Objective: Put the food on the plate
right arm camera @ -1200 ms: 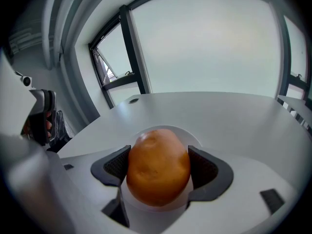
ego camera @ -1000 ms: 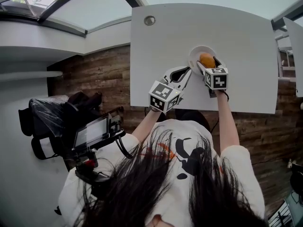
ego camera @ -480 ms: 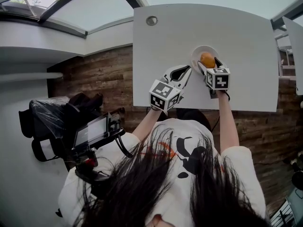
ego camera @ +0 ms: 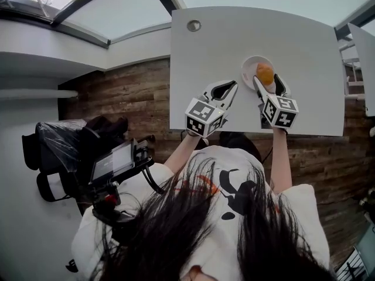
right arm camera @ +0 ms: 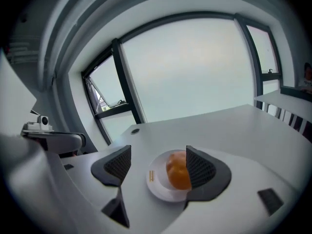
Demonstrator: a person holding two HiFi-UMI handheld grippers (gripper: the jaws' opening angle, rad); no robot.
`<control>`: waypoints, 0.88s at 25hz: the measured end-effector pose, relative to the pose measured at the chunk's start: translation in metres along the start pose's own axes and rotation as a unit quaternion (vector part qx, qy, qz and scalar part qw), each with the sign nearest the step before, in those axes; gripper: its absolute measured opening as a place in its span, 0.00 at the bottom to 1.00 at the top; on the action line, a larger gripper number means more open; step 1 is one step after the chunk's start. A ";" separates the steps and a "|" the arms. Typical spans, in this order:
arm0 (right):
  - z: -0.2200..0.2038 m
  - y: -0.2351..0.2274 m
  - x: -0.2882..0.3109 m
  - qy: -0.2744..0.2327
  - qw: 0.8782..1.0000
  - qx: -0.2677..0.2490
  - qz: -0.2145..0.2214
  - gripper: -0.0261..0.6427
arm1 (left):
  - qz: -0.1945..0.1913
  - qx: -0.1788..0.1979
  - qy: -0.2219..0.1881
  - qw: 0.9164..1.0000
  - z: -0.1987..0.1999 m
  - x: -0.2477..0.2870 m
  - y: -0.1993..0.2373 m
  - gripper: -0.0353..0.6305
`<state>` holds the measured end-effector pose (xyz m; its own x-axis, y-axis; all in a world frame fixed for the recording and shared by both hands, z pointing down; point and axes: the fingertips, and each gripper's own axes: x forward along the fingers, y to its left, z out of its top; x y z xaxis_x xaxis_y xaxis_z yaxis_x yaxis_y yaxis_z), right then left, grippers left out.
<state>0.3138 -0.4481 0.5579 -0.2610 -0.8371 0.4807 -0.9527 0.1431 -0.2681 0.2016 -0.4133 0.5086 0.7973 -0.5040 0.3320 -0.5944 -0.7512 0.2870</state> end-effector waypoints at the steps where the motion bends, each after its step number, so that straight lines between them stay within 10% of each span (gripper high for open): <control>1: 0.004 0.010 -0.008 -0.011 1.000 -0.006 0.003 0.57 | -0.001 0.001 -0.003 1.000 0.001 -0.007 0.000 0.06; 13: -0.001 0.110 -0.075 -0.061 0.998 0.024 -0.009 0.56 | -0.037 0.030 -0.043 0.998 0.018 -0.081 -0.014 0.06; 22: -0.034 0.182 -0.124 -0.093 0.993 0.065 -0.012 0.18 | -0.075 0.052 -0.054 0.994 0.002 -0.143 -0.033 0.06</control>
<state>0.1671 -0.3001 0.4777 -0.1925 -0.9247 0.3283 -0.9273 0.0619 -0.3693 0.1080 -0.3172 0.4498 0.8858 -0.4218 0.1934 -0.4588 -0.8585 0.2289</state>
